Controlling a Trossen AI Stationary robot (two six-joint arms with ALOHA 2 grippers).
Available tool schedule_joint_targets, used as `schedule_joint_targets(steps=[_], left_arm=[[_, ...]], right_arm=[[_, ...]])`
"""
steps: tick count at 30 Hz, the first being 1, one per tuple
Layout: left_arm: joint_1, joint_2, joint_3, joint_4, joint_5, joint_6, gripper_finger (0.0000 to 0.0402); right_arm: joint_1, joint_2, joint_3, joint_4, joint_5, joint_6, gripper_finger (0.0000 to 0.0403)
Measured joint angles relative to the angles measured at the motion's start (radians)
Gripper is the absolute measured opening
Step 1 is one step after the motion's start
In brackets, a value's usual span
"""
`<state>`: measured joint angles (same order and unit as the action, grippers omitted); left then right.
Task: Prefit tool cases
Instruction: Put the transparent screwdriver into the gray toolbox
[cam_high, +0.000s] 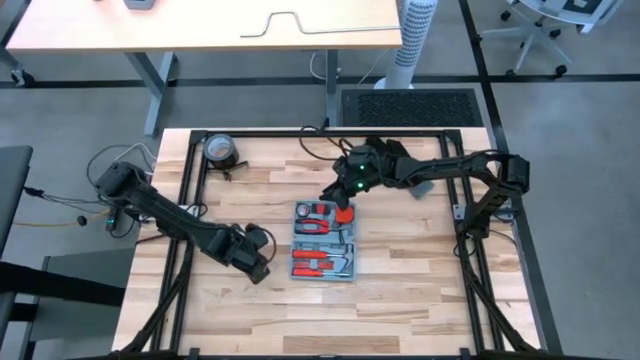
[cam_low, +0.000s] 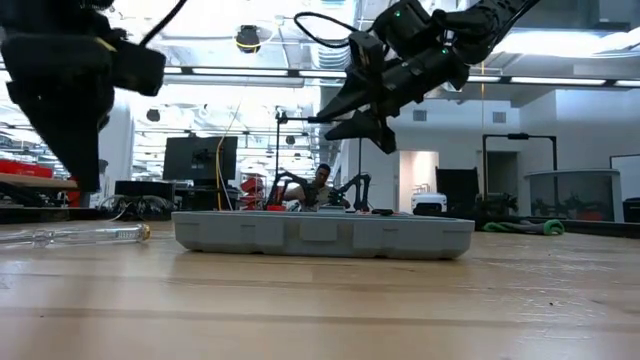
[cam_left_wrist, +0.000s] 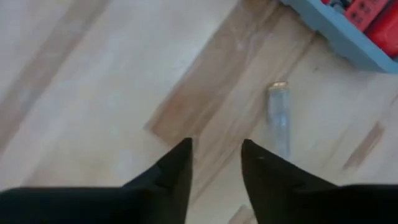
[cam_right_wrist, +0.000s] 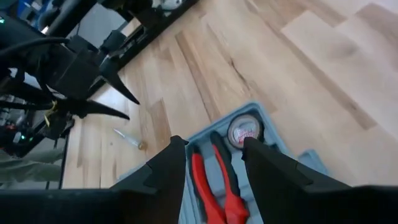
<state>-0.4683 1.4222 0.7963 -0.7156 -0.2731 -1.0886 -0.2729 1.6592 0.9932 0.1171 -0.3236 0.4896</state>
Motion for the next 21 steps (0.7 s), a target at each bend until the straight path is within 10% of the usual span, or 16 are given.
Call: schedule_joint_targets(steps=[21], left_arm=[[0.010,0.142,0.000,0.179,0.080,-0.123,0.0183]], right_arm=[[-0.065,-0.163,-0.001,-0.168,0.014,-0.114,0.0169]])
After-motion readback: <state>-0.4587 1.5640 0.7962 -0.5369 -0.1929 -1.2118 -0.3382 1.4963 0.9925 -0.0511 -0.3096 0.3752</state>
